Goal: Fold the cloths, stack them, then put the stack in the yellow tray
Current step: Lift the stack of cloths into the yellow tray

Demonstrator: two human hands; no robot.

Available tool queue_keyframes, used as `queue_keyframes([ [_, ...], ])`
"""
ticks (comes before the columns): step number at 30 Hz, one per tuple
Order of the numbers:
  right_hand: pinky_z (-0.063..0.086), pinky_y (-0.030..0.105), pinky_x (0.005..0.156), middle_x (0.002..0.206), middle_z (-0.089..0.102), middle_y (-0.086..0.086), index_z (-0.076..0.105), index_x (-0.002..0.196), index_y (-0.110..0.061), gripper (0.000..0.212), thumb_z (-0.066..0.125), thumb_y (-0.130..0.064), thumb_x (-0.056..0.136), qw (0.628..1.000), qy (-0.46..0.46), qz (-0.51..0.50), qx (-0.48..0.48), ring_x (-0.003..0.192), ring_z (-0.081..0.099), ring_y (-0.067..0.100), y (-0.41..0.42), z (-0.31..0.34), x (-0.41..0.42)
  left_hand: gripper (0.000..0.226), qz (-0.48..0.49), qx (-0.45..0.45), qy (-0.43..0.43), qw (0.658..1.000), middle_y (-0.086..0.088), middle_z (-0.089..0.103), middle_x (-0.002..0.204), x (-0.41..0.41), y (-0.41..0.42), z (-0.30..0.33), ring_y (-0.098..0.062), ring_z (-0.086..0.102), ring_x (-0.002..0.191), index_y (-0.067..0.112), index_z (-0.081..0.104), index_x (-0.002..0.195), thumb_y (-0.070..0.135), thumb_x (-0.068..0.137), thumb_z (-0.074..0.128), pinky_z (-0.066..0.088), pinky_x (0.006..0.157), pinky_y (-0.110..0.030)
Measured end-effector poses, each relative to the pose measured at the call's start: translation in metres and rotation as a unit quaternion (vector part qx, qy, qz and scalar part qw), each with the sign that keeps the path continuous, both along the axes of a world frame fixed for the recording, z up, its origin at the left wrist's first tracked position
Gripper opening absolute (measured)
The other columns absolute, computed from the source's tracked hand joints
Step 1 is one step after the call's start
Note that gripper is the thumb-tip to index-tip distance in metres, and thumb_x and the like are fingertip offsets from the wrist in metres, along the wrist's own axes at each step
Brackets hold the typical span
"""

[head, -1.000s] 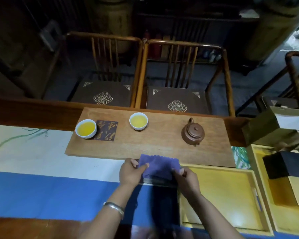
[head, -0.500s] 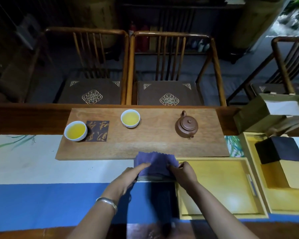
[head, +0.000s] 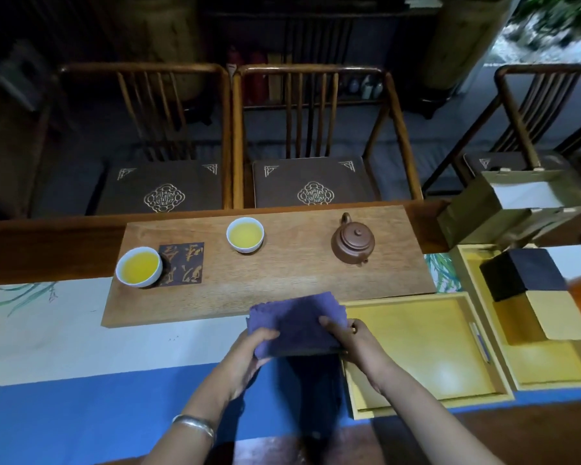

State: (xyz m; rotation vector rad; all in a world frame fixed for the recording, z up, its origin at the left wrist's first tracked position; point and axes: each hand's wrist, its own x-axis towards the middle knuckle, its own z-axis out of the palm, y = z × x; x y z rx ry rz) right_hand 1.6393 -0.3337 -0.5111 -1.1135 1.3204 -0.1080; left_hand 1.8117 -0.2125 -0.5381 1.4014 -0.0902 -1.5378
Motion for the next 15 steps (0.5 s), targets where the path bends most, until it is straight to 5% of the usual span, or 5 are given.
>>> queue_keyframes([
  [3,0.052,0.027,0.073,0.112,0.071,-0.008,0.052,0.121,-0.03,0.07,0.068,-0.064,0.062,0.989,-0.084,0.011,0.119,0.098,0.069,0.012,0.011,0.019,-0.004,0.085,-0.008,-0.019,0.041,0.999,-0.023,0.067,0.115,0.004,0.003,0.011,-0.03,0.061,0.107,-0.004,0.056,0.124,0.031,0.049,0.073,0.037,0.112,-0.042],
  [6,0.05,0.041,0.09,0.119,0.069,0.001,0.049,0.127,-0.029,0.072,0.074,-0.057,0.065,0.981,-0.14,-0.023,0.135,0.112,0.063,0.027,0.021,0.027,-0.009,0.085,-0.043,-0.022,0.038,0.998,-0.028,0.067,0.112,0.005,0.002,0.024,-0.036,0.061,0.109,-0.008,0.057,0.121,0.032,0.048,0.073,0.036,0.112,-0.043],
  [10,0.058,0.032,0.07,0.111,0.072,0.01,0.047,0.129,-0.013,0.076,0.077,-0.037,0.063,0.968,-0.192,-0.133,0.088,0.097,0.071,0.025,0.027,0.036,-0.021,0.076,-0.091,-0.033,0.068,0.993,-0.021,0.07,0.103,-0.002,0.0,0.042,-0.03,0.066,0.095,-0.001,0.062,0.118,0.034,0.052,0.075,0.049,0.094,-0.036],
  [15,0.055,0.029,0.063,0.097,0.076,0.008,0.05,0.123,-0.012,0.076,0.082,-0.036,0.058,0.968,-0.173,-0.178,0.027,0.085,0.073,0.023,0.027,0.048,-0.053,0.085,-0.146,-0.034,0.014,0.989,-0.006,0.071,0.118,-0.025,-0.016,0.053,-0.02,0.064,0.109,0.014,0.058,0.129,0.046,0.053,0.076,0.042,0.109,-0.039],
])
